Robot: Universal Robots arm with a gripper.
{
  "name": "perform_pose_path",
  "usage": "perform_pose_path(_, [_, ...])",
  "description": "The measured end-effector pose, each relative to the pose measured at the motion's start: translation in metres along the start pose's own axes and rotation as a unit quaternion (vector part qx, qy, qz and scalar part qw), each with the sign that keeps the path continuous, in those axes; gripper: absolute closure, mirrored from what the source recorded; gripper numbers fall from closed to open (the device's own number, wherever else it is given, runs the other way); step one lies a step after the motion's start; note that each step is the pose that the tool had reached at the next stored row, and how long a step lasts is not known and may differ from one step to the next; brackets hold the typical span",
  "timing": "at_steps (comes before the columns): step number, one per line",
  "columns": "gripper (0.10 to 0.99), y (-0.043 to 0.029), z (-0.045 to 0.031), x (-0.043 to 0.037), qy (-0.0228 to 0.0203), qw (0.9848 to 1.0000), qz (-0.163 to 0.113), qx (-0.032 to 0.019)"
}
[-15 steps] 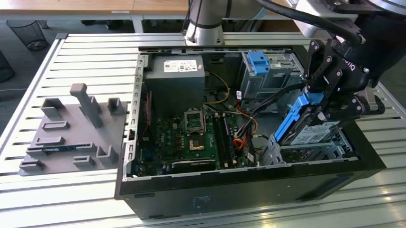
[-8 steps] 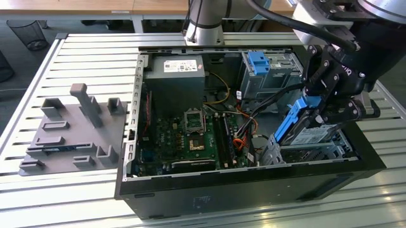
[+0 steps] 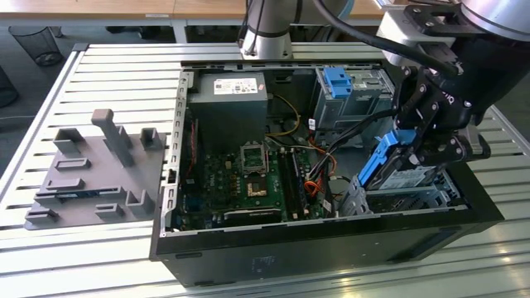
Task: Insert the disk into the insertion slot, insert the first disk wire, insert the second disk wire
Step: 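Insert the disk into the insertion slot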
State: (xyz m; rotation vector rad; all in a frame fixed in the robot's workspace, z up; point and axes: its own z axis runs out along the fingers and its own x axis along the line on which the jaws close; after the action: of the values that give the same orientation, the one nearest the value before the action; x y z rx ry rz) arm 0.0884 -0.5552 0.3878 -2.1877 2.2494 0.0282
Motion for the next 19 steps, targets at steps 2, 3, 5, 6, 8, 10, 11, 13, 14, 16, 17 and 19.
perform_pose_path(2, [0.722,0.0,0.0016,0.0,0.0001,1.0,0.0,0.0])
perform_pose_path(3, [0.722,0.0,0.0025,0.0,0.0,1.0,0.0,0.0])
perform_pose_path(5, [0.722,0.0,0.0043,0.0001,0.0,1.0,0.0,0.0])
perform_pose_path(6, [0.722,0.0,0.0051,0.0001,0.0,1.0,0.0,0.0])
perform_pose_path(8, [0.722,-0.0001,0.0063,0.0001,0.0001,1.0,0.0,0.0])
perform_pose_path(10, [0.722,-0.0001,0.0073,0.0001,0.0,1.0,0.0,0.0])
perform_pose_path(11, [0.722,-0.0001,0.0079,0.0001,0.0,1.0,0.0,0.0])
perform_pose_path(13, [0.722,-0.0001,0.0092,0.0001,0.0,1.0,0.0,0.0])
perform_pose_path(14, [0.722,-0.0001,0.0099,0.0002,0.0,1.0,0.0,0.0])
perform_pose_path(16, [0.722,-0.0001,0.0112,0.0002,0.0,1.0,0.0,0.0])
perform_pose_path(17, [0.722,-0.0001,0.0119,0.0002,0.0,1.0,0.0,0.0])
perform_pose_path(19, [0.722,-0.0001,0.0132,0.0002,0.0,1.0,0.0,0.0])
